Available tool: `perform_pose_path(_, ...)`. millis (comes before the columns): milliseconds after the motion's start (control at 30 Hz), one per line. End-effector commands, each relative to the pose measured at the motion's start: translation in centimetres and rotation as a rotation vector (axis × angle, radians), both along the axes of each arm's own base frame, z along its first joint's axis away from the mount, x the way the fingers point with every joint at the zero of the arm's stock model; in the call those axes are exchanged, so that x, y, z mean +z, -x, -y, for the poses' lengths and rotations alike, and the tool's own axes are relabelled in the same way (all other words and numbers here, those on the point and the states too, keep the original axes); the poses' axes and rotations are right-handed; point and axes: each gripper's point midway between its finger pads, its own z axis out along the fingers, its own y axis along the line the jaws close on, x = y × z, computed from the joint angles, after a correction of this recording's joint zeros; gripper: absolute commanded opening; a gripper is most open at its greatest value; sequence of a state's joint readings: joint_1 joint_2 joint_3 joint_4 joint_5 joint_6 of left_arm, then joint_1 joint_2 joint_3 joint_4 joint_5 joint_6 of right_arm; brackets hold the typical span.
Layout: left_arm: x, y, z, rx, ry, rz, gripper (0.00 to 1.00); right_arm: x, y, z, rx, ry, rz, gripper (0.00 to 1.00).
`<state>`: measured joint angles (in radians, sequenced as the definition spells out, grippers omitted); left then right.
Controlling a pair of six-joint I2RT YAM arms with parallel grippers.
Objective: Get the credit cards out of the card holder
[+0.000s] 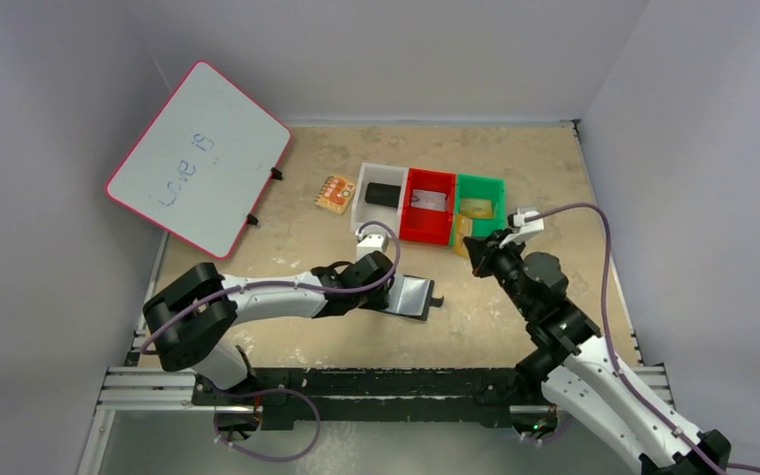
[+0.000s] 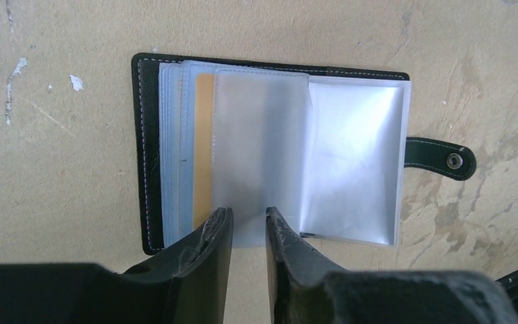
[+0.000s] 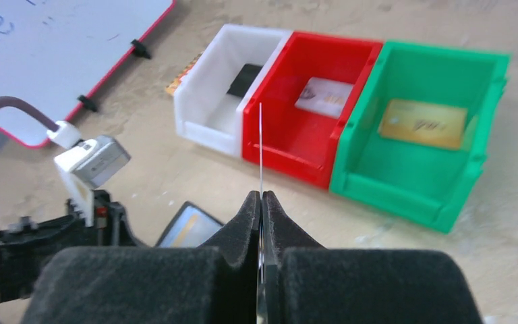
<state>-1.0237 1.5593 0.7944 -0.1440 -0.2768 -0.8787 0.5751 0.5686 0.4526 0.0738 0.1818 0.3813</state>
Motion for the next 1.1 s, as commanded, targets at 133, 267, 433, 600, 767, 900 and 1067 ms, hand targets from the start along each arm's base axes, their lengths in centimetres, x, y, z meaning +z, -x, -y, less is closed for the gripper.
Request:
perform_pose_path(133, 4.3, -1.3, -0.4, 0.056, 0.053, 0.095, 0.30, 5.4, -2.6, 1.1, 0.040, 0.400, 0.209, 0.00)
perform_pose_path(267, 5.0, -1.5, -1.4, 0.086, 0.040, 0.119, 0.34, 3.6, -4.4, 1.8, 0.056, 0.628, 0.177, 0.00)
perform_pose_path(433, 5.9, -1.9, -2.9, 0.117, 0.017, 0.148, 0.41, 2.2, -6.3, 4.1, 0.041, 0.966, 0.180, 0.00)
perform_pose_path(600, 6.4, -2.7, -4.6, 0.147, 0.006, 0.158, 0.49, 0.8, -8.3, 5.4, 0.130, 1.094, 0.185, 0.00)
perform_pose_path(767, 6.6, -3.4, -5.8, 0.151, 0.007, 0.153, 0.55, -2.2, -9.8, 6.7, 0.279, 1.245, 0.161, 0.00)
perform_pose_path(900, 7.1, -4.1, -7.0, 0.166, 0.015, 0.158, 0.59, -1.5, -11.9, 7.4, 0.274, 1.236, 0.216, 0.00)
perform_pose_path(1067, 7.7, -4.8, -9.0, 0.188, 0.031, 0.157, 0.61, -2.2, -13.7, 6.1, 0.390, 1.277, 0.244, 0.00)
